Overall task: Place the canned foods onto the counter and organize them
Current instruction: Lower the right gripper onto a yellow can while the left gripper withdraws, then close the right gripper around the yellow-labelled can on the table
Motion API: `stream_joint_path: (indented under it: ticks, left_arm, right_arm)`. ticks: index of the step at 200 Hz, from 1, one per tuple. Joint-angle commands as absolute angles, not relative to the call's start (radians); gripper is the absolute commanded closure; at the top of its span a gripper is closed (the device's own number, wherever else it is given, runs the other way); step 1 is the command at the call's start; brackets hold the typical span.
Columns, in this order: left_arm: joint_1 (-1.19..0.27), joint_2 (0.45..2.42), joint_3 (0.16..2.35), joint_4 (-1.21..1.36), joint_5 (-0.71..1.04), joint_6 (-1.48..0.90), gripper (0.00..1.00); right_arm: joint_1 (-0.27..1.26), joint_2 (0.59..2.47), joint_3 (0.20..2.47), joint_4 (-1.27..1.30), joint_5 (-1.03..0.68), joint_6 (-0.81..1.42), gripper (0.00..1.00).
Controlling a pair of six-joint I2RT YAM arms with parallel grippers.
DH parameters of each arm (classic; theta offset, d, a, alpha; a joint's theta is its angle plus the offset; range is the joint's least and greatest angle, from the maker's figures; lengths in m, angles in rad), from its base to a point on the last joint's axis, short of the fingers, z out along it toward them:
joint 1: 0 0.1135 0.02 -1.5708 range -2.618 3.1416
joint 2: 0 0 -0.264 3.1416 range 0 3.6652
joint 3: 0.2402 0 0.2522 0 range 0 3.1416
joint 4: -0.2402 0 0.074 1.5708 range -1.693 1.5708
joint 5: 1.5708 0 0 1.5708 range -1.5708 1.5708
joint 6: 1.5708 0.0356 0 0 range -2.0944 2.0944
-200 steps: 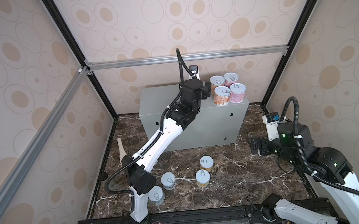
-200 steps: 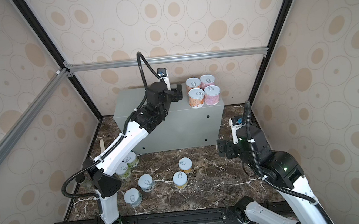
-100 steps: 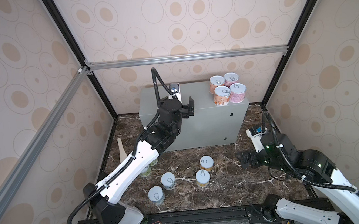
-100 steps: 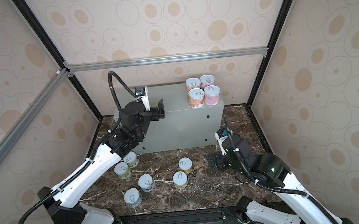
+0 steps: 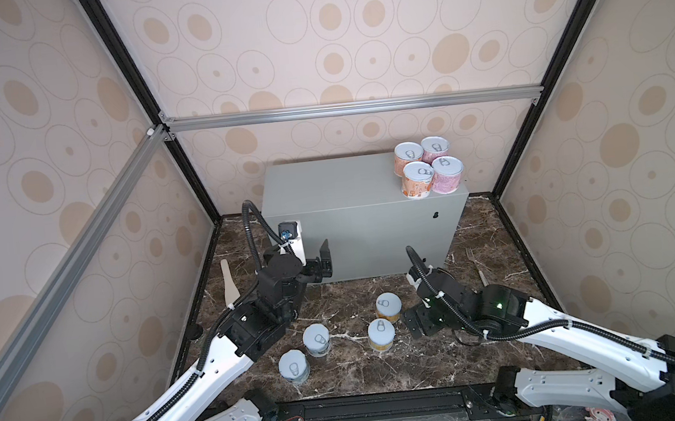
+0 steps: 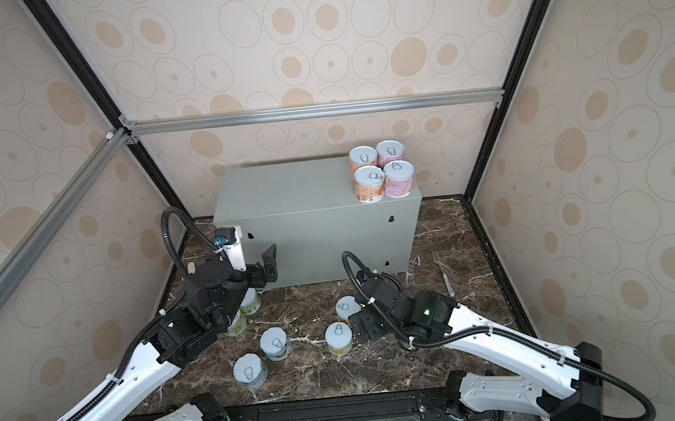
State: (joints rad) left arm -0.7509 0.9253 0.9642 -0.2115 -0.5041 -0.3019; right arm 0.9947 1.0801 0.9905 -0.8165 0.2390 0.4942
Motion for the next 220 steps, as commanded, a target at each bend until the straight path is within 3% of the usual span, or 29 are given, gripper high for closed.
stream_joint_path:
  ticks: [1, 94, 220]
  left_arm:
    - [-0.748, 0.87, 0.896, -0.268, -0.507, -0.383, 0.01]
    - [-0.747, 0.799, 0.7, -0.257, -0.44, -0.465, 0.01]
    - [-0.748, 0.735, 0.617, -0.232, -0.412, -0.492, 0.01]
  right_arm:
    - [1.034, 1.127, 0.957, -0.713, 0.218, 0.542, 0.01]
    - [1.159, 1.37, 0.895, -0.509, 0.192, 0.556, 0.01]
    - [1.177, 1.36, 0.615, -0.036, 0.214, 0.555, 0.0]
